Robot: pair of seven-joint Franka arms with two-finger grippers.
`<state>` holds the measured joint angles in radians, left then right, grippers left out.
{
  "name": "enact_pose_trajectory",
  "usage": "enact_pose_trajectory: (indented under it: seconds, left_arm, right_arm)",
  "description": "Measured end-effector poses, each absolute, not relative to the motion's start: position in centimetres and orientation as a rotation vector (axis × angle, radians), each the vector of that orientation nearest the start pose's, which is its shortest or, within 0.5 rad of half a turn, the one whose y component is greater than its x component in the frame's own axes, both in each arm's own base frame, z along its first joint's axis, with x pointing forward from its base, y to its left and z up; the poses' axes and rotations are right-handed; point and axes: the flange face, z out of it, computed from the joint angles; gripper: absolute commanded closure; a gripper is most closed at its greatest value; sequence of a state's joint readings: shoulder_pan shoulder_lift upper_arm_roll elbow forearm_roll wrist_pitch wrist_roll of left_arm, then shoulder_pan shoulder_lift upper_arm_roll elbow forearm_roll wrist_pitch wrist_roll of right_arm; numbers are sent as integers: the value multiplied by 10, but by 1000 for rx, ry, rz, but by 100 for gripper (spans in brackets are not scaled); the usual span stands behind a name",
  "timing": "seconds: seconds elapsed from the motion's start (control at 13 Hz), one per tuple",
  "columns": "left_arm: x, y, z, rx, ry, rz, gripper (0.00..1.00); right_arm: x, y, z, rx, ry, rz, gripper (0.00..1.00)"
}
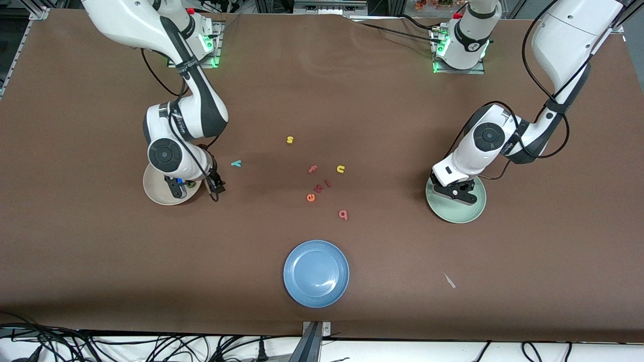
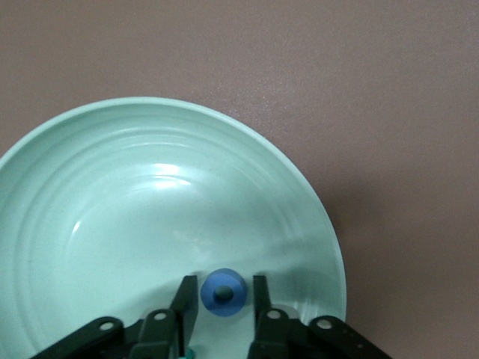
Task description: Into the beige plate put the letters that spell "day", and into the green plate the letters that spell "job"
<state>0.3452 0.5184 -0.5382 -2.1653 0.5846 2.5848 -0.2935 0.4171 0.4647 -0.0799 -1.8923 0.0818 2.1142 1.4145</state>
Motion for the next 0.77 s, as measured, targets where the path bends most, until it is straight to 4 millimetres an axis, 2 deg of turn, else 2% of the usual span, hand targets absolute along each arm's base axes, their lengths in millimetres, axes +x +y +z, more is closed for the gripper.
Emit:
enact_pose_trajectory:
  seconds: [0.23,0.62,0.77]
  left_arm:
    - [546,-123,185,-3056,521,-63,1]
    - [551,-123,189,-3057,510,-80,1]
    - [551,-123,189,-3056,508,-77,1]
  right_arm:
    - [566,209,246,-2786,1774,297,1]
    - [564,219,276,-2680,1836,202,1]
    - [552,220,271,-2615,1851,135,1]
